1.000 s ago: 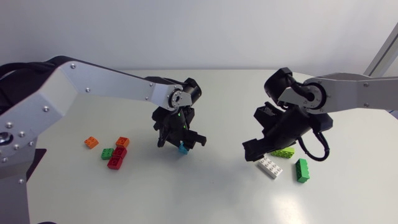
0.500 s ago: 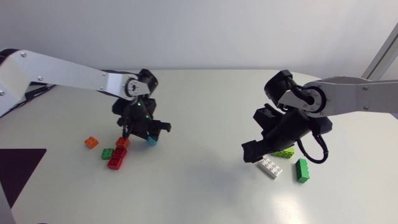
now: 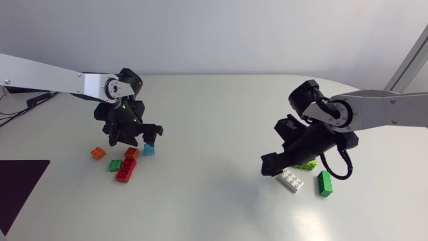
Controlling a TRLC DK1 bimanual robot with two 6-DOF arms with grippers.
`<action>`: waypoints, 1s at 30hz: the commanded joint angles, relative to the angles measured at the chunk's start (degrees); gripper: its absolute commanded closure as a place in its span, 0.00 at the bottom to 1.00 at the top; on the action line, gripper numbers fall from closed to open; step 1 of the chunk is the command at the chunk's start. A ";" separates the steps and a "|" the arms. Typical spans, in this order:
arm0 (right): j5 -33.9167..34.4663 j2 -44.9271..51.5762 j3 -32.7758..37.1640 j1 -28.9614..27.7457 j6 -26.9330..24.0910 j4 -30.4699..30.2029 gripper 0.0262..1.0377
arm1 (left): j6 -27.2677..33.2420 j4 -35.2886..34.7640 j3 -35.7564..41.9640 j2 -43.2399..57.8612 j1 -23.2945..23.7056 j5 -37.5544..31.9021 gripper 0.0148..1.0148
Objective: Sort duplo bricks by size, large to the right and small to the left
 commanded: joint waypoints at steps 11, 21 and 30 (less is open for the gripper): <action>0.12 0.57 -2.01 -2.23 -1.82 4.61 0.05 | 1.76 -0.61 -3.75 -7.23 1.40 -3.02 0.03; -1.99 4.87 -0.34 -4.08 -4.72 6.11 0.05 | 1.93 0.36 -5.68 -8.02 7.03 -4.60 0.03; -2.87 4.70 2.65 -5.57 -5.16 1.27 0.05 | 1.05 -1.93 -1.20 -5.73 5.10 -9.09 0.03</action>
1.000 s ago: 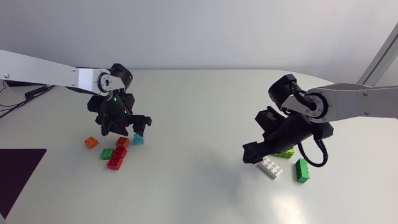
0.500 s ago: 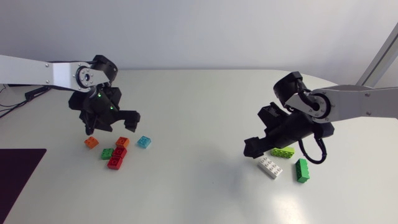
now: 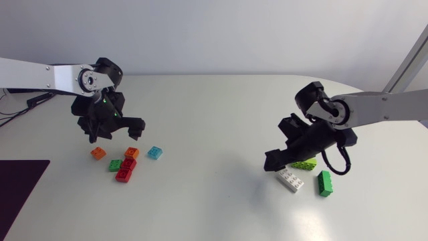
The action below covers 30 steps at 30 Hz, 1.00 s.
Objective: Sort duplo bricks by size, large to the right and small to the left
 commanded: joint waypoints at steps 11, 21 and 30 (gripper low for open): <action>-0.68 0.22 0.68 5.39 2.04 -5.30 0.05 | 0.73 -0.90 -0.75 3.37 9.32 -1.20 0.03; -0.95 0.13 -1.79 10.14 6.97 -9.79 0.05 | 1.96 -0.02 -2.25 4.60 15.20 -1.20 0.03; -1.30 1.98 -3.54 6.45 6.97 -10.31 0.05 | 2.22 -0.38 -2.86 3.46 16.35 -1.20 0.03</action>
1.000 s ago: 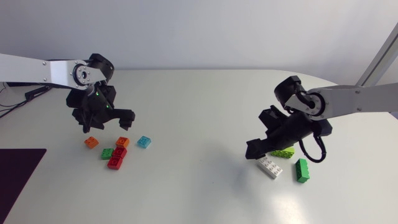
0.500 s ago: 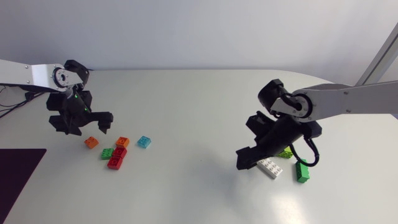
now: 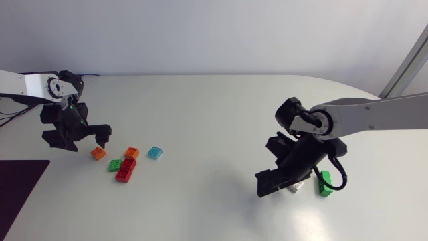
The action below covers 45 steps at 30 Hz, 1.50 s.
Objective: Sort duplo bricks by size, large to the right and small to the left
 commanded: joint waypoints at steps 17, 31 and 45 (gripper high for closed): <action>-0.16 5.65 0.38 -15.48 -5.13 0.01 0.05 | 0.17 -1.30 -1.20 -2.19 -0.42 -0.01 0.03; -0.07 0.46 7.15 -16.45 -2.93 -5.97 0.05 | 0.87 -1.39 -1.11 -4.65 -0.69 0.16 0.03; 2.56 -4.46 14.27 -17.15 1.11 -12.30 0.05 | 0.78 0.64 0.29 -1.84 3.80 1.48 0.03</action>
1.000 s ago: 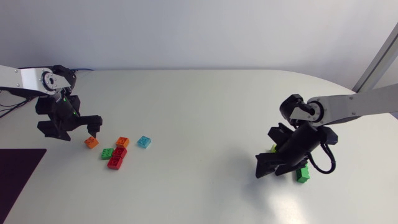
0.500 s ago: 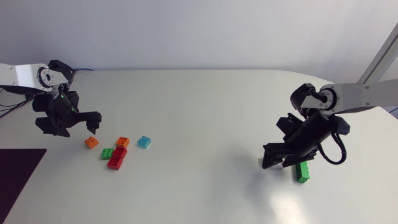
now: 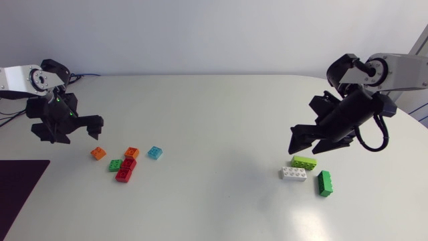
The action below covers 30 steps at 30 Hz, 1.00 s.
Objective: Sort duplo bricks by size, large to the right and small to the left
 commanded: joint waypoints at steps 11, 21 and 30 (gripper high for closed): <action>0.18 -5.88 -1.55 0.36 4.03 -2.51 0.05 | 2.85 0.48 2.03 7.87 1.76 11.59 0.03; -0.43 -6.32 -4.62 0.09 3.15 -0.93 0.05 | 0.74 0.75 4.23 10.33 -2.28 9.22 0.08; -1.05 -6.94 -6.91 0.71 3.06 0.65 0.05 | 0.39 0.31 3.87 9.89 -1.49 5.27 0.09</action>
